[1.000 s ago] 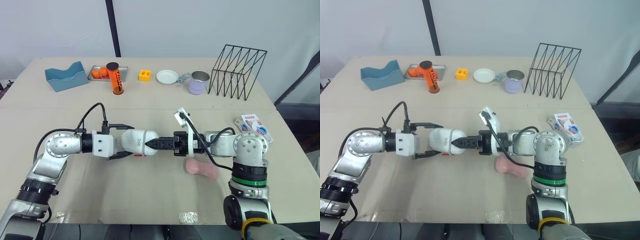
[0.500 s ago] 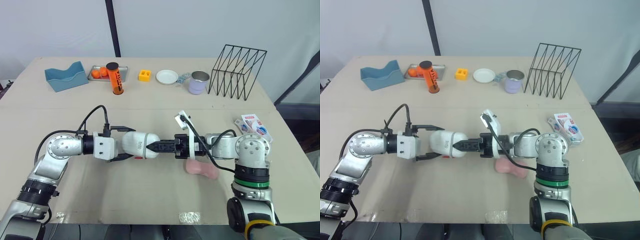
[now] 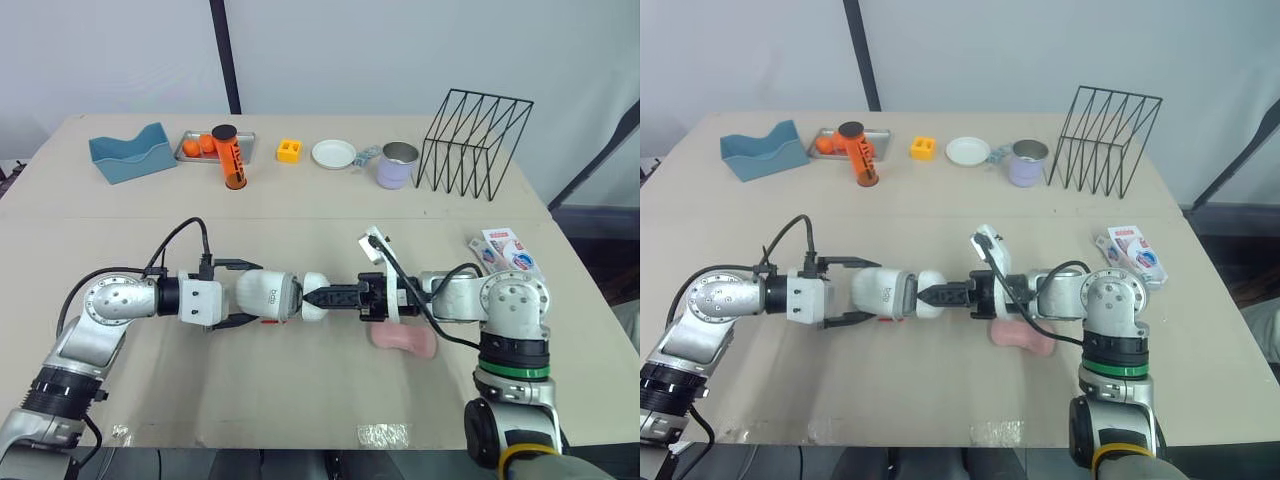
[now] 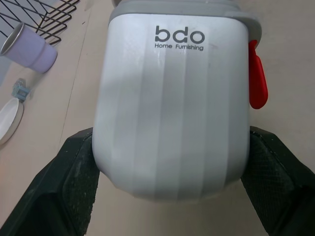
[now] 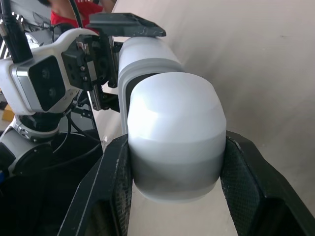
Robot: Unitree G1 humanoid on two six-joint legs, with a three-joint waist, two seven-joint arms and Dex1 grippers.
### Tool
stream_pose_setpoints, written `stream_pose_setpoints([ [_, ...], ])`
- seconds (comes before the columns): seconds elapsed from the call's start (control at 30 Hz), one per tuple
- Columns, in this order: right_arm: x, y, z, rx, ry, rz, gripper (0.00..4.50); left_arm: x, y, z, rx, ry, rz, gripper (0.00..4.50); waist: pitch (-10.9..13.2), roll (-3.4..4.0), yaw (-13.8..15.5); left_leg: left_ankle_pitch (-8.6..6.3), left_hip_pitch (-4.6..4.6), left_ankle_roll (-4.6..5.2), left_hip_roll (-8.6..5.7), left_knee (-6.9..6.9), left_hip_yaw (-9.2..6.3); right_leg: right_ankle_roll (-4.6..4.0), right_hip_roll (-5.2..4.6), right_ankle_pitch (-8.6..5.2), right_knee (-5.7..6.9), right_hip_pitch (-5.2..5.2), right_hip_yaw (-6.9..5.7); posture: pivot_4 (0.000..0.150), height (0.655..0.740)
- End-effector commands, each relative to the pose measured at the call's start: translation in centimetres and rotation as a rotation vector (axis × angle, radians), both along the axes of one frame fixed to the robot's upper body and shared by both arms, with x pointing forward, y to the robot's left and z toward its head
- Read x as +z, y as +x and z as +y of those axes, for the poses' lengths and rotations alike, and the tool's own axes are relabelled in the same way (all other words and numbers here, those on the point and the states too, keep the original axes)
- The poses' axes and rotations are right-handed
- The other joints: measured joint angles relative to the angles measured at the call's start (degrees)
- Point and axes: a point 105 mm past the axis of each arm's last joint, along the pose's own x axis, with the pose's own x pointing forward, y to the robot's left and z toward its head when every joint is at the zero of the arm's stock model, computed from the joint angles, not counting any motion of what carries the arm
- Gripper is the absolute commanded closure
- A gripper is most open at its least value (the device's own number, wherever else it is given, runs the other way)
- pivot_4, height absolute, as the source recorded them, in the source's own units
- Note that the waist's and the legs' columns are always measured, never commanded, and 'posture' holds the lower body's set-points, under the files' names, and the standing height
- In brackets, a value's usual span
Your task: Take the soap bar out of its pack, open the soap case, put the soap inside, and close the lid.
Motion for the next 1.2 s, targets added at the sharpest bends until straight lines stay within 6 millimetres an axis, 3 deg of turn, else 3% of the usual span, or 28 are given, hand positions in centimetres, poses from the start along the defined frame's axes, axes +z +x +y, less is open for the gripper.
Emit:
stream_pose_setpoints([
  [0.03, 3.0, 0.7, -1.4, -0.042, 0.050, -0.097, 2.54, 1.6, -0.9, 1.2, 0.016, -0.028, 0.059, 0.99, 0.0, 0.00, 0.0, 0.00, 0.00, 0.00, 0.00, -0.01, 0.00, 0.00, 0.00, 0.00, 0.00, 0.00, 0.00, 0.150, 0.7371],
  [0.27, 5.1, 0.7, -4.4, -0.102, -0.088, -0.254, 2.54, 2.0, -1.7, 2.6, 0.032, -0.024, 0.186, 0.99, 0.0, 0.04, 0.0, 0.00, -0.04, 0.00, 0.01, -0.06, 0.02, 0.00, 0.00, 0.00, -0.03, -0.06, 0.01, 0.150, 0.7371],
  [0.43, 5.3, -0.7, -7.3, -0.108, -0.323, -0.445, 2.54, 1.7, -2.9, 3.3, 0.056, -0.030, 0.369, 0.99, 0.0, 0.08, 0.1, 0.00, -0.15, 0.01, 0.00, -0.11, 0.05, 0.06, -0.03, -0.04, -0.13, -0.16, 0.03, 0.150, 0.7371],
  [0.63, 5.0, -2.4, -10.5, -0.079, -0.508, -0.592, 2.54, 1.6, -3.9, 3.1, 0.070, -0.058, 0.460, 0.99, 0.1, 0.09, 0.0, 0.00, -0.15, 0.02, 0.01, -0.14, 0.12, 0.06, -0.03, -0.04, -0.17, -0.19, 0.08, 0.150, 0.7371],
  [0.87, 3.2, -3.0, -17.1, -0.169, -0.726, -0.500, 2.54, 1.0, -4.0, 2.8, 0.072, -0.045, 0.453, 0.99, 0.1, 0.09, 0.1, 0.00, -0.11, 0.02, 0.04, -0.14, 0.15, 0.21, -0.02, -0.12, -0.17, -0.17, 0.10, 0.150, 0.7371],
  [1.03, 2.3, -2.4, -21.2, -0.356, -0.691, -0.305, 2.54, 0.5, -4.1, 2.6, 0.070, -0.033, 0.447, 0.99, 0.1, 0.08, 0.2, 0.00, -0.05, 0.02, 0.00, -0.13, 0.22, 0.32, -0.05, -0.18, -0.19, -0.10, 0.17, 0.150, 0.7371],
  [1.2, 2.0, -2.3, -23.7, -0.464, -0.716, -0.157, 2.54, 0.2, -4.2, 2.5, 0.071, -0.034, 0.445, 0.99, 0.1, 0.08, 0.0, 0.00, 0.13, 0.01, 0.04, -0.11, 0.35, 0.31, 0.00, -0.18, -0.17, 0.00, 0.36, 0.150, 0.7371],
])
